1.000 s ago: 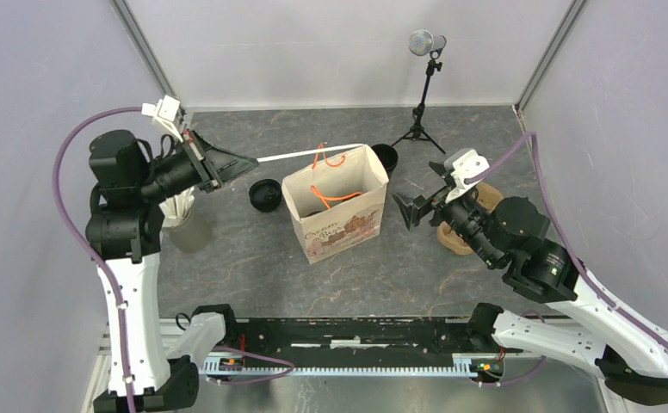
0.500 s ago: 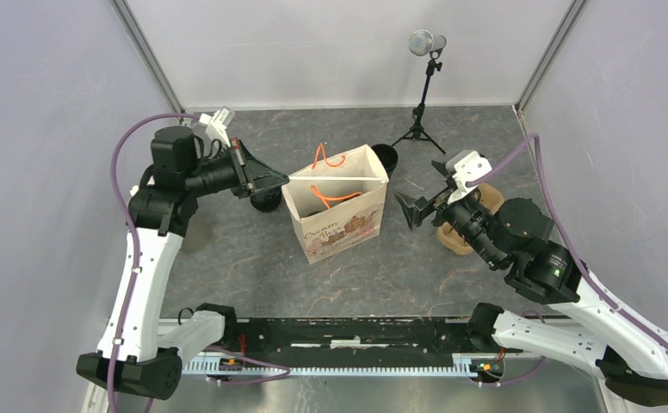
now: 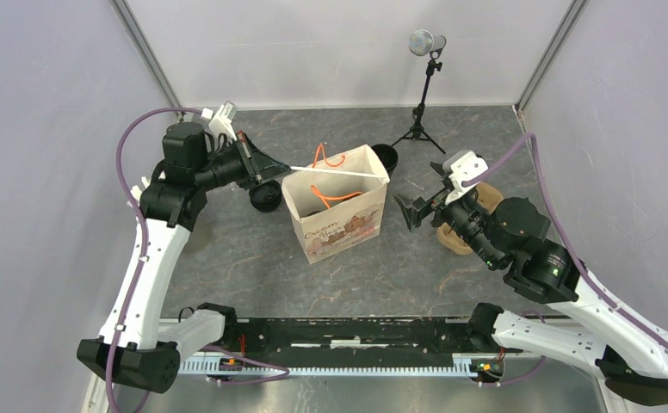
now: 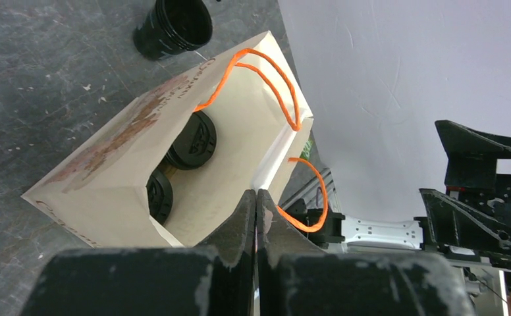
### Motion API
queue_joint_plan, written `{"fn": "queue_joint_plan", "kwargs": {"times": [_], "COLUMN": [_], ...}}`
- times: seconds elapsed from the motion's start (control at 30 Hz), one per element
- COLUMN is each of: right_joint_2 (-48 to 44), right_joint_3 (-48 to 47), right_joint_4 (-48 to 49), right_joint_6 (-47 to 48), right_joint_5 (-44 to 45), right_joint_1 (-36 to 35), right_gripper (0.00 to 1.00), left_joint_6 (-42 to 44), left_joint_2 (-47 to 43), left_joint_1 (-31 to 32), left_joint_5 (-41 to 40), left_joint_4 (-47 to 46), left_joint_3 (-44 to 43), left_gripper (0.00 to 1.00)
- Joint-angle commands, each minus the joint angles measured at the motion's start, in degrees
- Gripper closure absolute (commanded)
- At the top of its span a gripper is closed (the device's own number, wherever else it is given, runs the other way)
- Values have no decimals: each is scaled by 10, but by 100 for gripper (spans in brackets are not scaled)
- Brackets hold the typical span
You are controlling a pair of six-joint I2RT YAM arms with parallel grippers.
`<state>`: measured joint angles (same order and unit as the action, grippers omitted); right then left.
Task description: Pack the takeout coffee
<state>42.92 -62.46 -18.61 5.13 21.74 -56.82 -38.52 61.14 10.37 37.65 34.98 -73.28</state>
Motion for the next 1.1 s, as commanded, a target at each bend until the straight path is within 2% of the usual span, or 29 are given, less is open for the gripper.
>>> {"fn": "queue_joint_plan", "kwargs": {"times": [0.0, 0.27, 0.53, 0.7, 0.77, 0.93, 1.0, 1.03, 1.07], "right_joint_2": [0, 2, -2, -3, 1, 4, 3, 2, 2], "right_joint_3": [-21, -24, -18, -10, -13, -16, -16, -15, -14], "right_joint_4": [8, 7, 5, 16, 17, 19, 19, 19, 19], "right_joint_6": [-14, -18, -24, -22, -20, -19, -19, -20, -20], "right_joint_5": [9, 8, 7, 5, 4, 3, 3, 4, 5], "right_joint_1": [2, 2, 2, 2, 2, 2, 2, 2, 2], "right_gripper": [2, 2, 2, 2, 2, 2, 2, 2, 2], "left_joint_6": [40, 36, 71, 72, 74, 63, 54, 53, 57], "left_joint_2": [-8, -4, -1, 12, 16, 28, 29, 29, 28], "left_joint_1": [1, 1, 1, 2, 2, 2, 2, 2, 2], "left_joint_5": [-31, -17, -34, -21, -17, 12, 23, 26, 26], "left_joint_4": [-11, -7, 30, 24, 21, 10, 3, 4, 10], "left_joint_3": [-7, -6, -34, -39, -41, -41, -39, -40, -44], "left_gripper": [98, 98, 95, 94, 91, 91, 86, 82, 73]}}
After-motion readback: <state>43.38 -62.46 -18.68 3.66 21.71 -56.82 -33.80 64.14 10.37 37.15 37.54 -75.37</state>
